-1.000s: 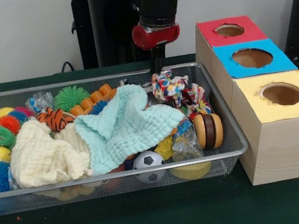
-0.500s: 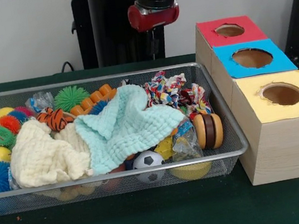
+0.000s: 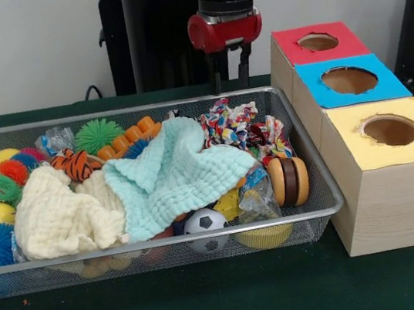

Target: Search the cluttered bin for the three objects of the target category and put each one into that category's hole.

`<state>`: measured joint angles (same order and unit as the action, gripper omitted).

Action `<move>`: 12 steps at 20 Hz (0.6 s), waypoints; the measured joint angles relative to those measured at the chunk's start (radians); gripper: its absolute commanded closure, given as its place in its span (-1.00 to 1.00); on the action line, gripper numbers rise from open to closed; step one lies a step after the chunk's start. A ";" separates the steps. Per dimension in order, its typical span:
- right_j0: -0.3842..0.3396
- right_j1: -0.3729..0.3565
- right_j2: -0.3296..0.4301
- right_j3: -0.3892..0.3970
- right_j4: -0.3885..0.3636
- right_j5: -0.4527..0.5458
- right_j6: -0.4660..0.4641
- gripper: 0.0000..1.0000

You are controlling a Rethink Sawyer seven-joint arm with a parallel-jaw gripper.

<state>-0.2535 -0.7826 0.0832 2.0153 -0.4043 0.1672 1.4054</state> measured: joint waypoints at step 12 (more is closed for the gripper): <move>0.058 0.150 -0.085 -0.003 -0.077 -0.355 0.000 -1.00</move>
<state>-0.1952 -0.6325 -0.0021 2.0124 -0.4808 -0.1879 1.4054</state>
